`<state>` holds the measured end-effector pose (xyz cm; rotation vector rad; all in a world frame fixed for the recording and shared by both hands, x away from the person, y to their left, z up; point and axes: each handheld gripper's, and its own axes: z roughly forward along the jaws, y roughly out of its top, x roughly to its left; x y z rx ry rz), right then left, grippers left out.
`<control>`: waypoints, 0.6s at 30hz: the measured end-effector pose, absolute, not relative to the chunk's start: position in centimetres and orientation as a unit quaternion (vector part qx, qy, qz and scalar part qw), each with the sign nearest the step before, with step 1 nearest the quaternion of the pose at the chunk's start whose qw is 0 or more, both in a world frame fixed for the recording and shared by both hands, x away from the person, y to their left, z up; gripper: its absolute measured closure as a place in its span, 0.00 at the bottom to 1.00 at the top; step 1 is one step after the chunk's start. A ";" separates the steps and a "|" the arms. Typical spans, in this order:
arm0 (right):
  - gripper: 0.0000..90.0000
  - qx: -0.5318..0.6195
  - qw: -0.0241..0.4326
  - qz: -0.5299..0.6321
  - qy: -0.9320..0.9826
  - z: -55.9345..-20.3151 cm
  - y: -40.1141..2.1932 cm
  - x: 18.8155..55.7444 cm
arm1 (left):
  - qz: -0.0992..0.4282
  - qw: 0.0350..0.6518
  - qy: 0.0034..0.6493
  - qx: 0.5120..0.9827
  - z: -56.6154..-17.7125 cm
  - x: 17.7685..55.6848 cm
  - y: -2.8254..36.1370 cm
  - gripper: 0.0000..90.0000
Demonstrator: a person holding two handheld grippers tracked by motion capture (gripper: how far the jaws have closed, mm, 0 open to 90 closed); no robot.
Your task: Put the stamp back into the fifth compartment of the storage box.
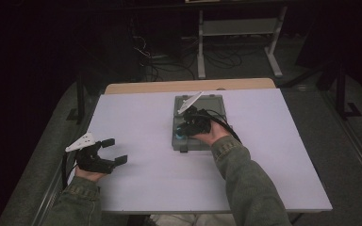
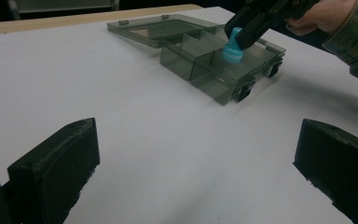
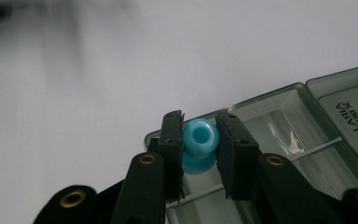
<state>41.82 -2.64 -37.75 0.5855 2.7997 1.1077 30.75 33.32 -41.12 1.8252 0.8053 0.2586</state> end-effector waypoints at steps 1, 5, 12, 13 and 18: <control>0.79 0.193 0.035 0.358 0.913 -37.9 -2.6 41.9 | 0.108 0.535 0.338 0.766 -41.1 30.8 33.3 0.00; 0.79 0.195 0.032 0.351 0.915 -38.3 -2.6 42.1 | 0.108 0.535 0.338 0.766 -41.1 30.8 33.3 0.00; 0.79 0.197 0.028 0.342 0.918 -38.8 -2.4 42.3 | 0.108 0.536 0.338 0.766 -41.1 30.8 33.3 0.00; 0.79 0.197 0.028 0.342 0.918 -38.8 -2.4 42.3 | 0.108 0.536 0.338 0.766 -41.1 30.8 33.3 0.00; 0.79 0.197 0.025 0.339 0.920 -39.1 -2.3 42.5 | 0.108 0.536 0.338 0.766 -41.1 30.8 33.3 0.00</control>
